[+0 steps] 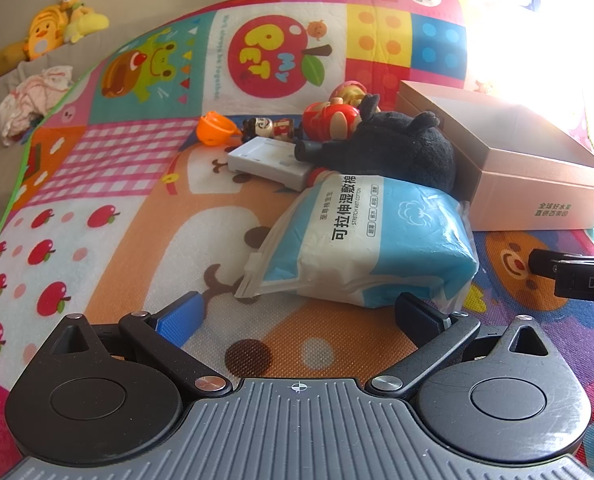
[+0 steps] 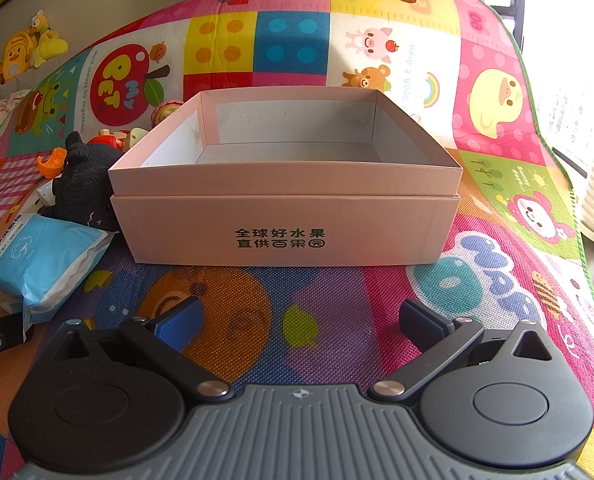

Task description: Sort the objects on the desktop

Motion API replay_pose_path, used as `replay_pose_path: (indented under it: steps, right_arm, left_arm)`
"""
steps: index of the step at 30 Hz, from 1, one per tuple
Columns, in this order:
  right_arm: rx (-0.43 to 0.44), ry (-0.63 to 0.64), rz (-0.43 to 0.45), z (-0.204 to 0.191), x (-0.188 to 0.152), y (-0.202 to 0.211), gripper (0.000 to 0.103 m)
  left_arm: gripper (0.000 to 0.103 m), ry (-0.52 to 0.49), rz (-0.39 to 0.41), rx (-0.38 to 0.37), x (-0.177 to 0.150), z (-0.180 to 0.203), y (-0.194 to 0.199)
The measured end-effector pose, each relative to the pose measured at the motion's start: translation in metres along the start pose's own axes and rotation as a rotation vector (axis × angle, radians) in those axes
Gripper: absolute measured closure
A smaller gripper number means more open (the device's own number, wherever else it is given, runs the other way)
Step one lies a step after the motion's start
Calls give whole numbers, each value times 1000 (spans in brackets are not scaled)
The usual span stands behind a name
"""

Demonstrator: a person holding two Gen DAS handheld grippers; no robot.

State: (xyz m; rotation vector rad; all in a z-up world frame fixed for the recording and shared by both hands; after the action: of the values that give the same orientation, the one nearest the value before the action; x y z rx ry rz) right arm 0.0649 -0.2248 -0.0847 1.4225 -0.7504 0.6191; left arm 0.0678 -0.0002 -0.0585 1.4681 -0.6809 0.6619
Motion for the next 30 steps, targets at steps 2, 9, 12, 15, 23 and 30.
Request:
replay_pose_path:
  steps: [2,9,12,15,23,30]
  right_arm:
    - [0,0,0,0,0,0,0]
    - [0,-1,0,0,0,0,0]
    - [0,-1,0,0,0,0,0]
    - [0,-1,0,0,0,0,0]
    - [0,-1,0,0,0,0,0]
    - [-1,-1,0,0,0,0,0]
  left_arm:
    - [0,0,0,0,0,0,0]
    - [0,-1,0,-1,0,0,0]
    - [0,0,0,-1,0,0,0]
    - [0,-1,-1,-1,0,0,0]
    - [0,-1,-30,-13,2,-6,-2]
    - [0,-1,-30,-17,0,-6,1]
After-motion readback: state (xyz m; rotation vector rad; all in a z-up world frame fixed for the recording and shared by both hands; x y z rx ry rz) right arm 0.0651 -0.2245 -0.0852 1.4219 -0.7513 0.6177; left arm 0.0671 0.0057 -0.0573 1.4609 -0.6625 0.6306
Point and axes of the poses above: each gripper's, at about its wrist camera, not at the fingertips, and y roughly against the way its jaws point, z to its right, x to its top, the point moved 9 cm from there along -y, roughly the way its jaws point
